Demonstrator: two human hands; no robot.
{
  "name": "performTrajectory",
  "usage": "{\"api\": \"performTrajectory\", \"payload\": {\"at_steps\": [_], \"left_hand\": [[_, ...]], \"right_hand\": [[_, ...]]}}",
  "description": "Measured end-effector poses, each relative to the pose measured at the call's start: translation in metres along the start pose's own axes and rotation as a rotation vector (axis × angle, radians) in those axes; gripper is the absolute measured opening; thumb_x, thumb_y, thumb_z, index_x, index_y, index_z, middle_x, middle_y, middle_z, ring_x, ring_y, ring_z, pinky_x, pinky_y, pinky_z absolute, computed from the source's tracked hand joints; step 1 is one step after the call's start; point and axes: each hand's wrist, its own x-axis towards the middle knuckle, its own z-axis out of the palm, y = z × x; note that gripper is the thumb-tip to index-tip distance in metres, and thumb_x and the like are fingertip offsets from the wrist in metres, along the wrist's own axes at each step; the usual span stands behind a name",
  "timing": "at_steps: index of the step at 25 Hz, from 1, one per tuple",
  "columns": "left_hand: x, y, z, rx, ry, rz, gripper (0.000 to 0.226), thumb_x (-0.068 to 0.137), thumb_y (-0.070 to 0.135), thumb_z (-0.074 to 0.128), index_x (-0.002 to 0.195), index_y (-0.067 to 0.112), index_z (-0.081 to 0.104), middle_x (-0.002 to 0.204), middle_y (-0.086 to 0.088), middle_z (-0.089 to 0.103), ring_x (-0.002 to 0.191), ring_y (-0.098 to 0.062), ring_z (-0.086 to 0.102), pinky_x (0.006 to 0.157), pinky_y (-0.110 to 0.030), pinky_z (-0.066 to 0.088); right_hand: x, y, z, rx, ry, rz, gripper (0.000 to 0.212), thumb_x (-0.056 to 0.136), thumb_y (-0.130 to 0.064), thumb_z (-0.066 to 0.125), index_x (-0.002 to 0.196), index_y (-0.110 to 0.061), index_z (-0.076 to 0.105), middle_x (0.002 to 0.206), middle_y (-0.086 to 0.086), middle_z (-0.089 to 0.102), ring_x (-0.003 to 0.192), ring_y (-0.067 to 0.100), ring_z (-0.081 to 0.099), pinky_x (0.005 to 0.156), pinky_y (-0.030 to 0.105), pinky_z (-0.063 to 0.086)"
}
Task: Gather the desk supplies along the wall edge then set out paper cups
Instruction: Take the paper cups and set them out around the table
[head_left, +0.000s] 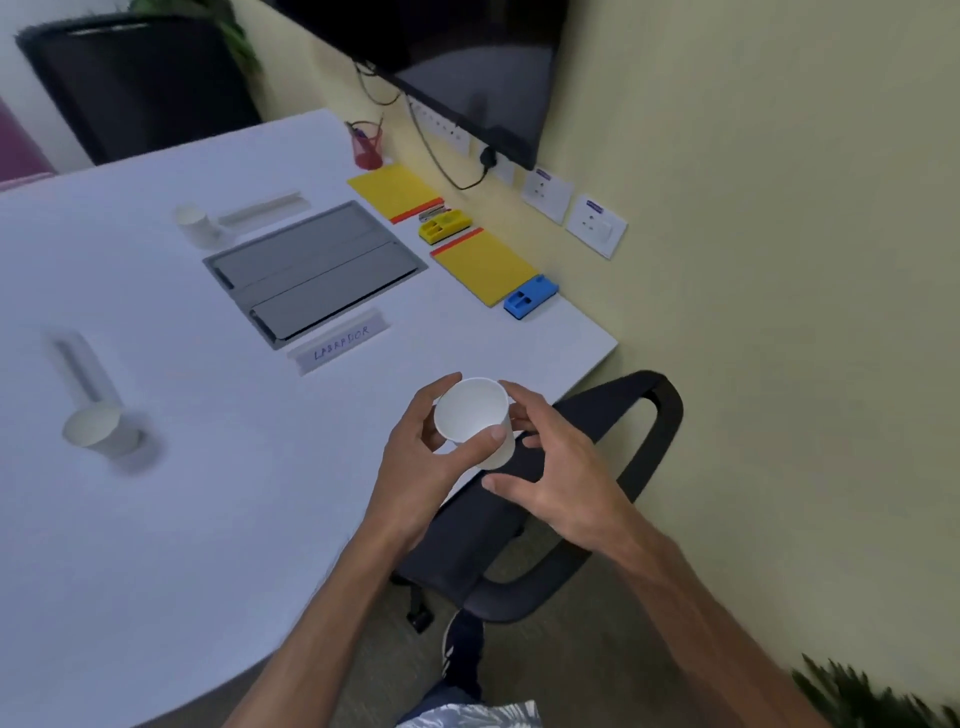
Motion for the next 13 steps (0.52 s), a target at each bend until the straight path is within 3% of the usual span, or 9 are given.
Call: {"api": "performTrajectory", "payload": {"at_steps": [4,9,13], "left_hand": [[0.025,0.000,0.008,-0.046,0.145,-0.061,0.063,0.072,0.042,0.085,0.126,0.047,0.054,0.120,0.022,0.063,0.107,0.002,0.062,0.096,-0.038,0.057],[0.041,-0.003,0.012,-0.055,0.318,-0.091,0.063,0.073,0.044,0.085,0.127,0.045,0.053,0.121,0.020,0.063,0.110,-0.002,0.062,0.096,-0.039,0.056],[0.058,-0.006,0.030,-0.023,0.439,-0.120,0.070,0.068,0.055,0.081,0.129,0.044,0.050,0.123,0.016,0.063,0.114,-0.008,0.062,0.097,-0.039,0.056]], "right_hand": [[0.047,0.007,-0.008,-0.017,-0.091,-0.052,0.098,0.078,-0.036,0.083,0.148,-0.051,0.016,0.141,-0.014,0.048,0.127,0.006,0.047,0.109,0.033,0.042],[0.095,0.012,-0.005,0.021,-0.198,-0.179,0.090,0.079,-0.048,0.078,0.149,-0.044,0.021,0.139,-0.011,0.051,0.124,0.008,0.050,0.106,0.034,0.046],[0.131,0.029,-0.007,-0.012,-0.248,-0.287,0.087,0.080,-0.046,0.078,0.149,-0.040,0.025,0.141,-0.010,0.052,0.122,0.010,0.053,0.103,0.036,0.049]]}}
